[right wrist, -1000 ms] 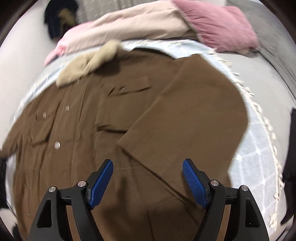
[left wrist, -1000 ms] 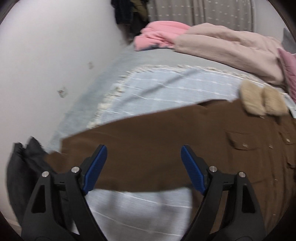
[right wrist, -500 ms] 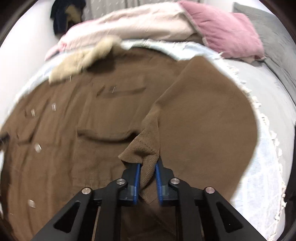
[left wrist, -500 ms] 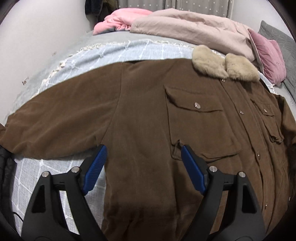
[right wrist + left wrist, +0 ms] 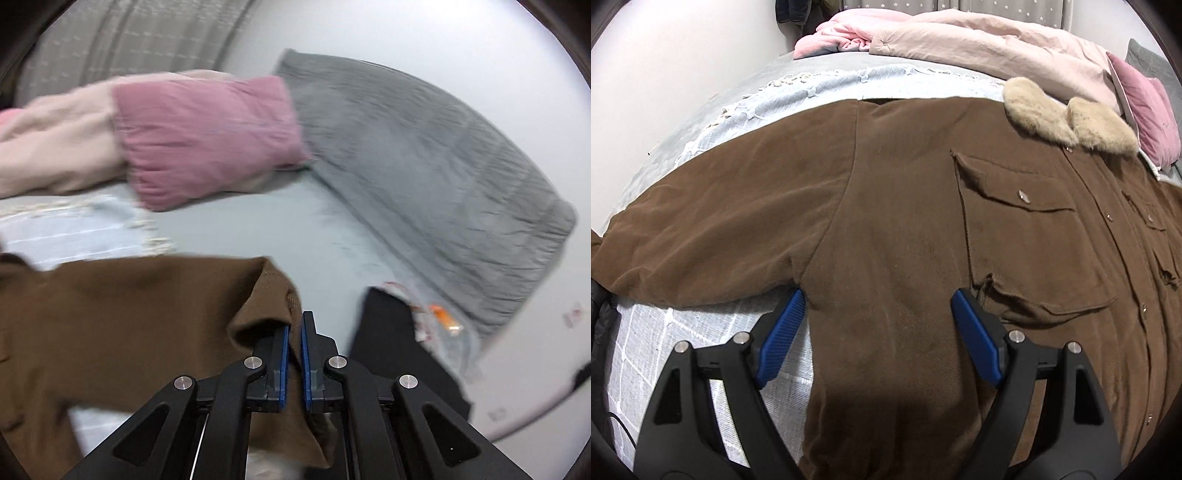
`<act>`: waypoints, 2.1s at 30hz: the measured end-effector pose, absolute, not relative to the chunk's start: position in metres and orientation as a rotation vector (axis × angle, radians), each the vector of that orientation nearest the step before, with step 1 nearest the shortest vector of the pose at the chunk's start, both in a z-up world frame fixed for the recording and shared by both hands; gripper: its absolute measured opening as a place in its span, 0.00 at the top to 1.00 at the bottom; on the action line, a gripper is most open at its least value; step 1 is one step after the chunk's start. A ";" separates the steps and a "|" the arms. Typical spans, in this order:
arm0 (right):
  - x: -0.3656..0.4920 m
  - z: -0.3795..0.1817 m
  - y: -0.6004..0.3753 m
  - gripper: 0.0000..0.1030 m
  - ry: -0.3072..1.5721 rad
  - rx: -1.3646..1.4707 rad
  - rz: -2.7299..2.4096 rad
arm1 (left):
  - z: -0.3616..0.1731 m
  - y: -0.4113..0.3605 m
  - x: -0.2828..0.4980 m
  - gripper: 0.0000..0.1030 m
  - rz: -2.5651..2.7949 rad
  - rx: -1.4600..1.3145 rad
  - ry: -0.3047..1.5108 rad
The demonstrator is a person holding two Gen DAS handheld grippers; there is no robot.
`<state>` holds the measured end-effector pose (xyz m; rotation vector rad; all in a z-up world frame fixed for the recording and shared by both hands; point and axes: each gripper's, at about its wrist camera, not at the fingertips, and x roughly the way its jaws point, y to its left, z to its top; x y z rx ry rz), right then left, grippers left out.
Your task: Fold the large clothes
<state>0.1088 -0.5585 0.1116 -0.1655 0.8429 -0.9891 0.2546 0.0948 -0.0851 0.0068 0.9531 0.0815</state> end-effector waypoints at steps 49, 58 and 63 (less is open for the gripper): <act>0.275 -0.042 -0.396 0.38 1.026 0.057 -0.296 | -0.067 0.124 0.433 0.69 0.117 0.071 0.936; 0.273 -0.021 -0.347 0.33 0.927 0.222 -0.084 | -0.020 0.057 0.420 0.33 -0.107 0.037 0.818; 0.309 0.000 -0.308 0.33 0.852 0.281 0.029 | -0.015 0.005 0.441 0.33 -0.196 -0.022 0.798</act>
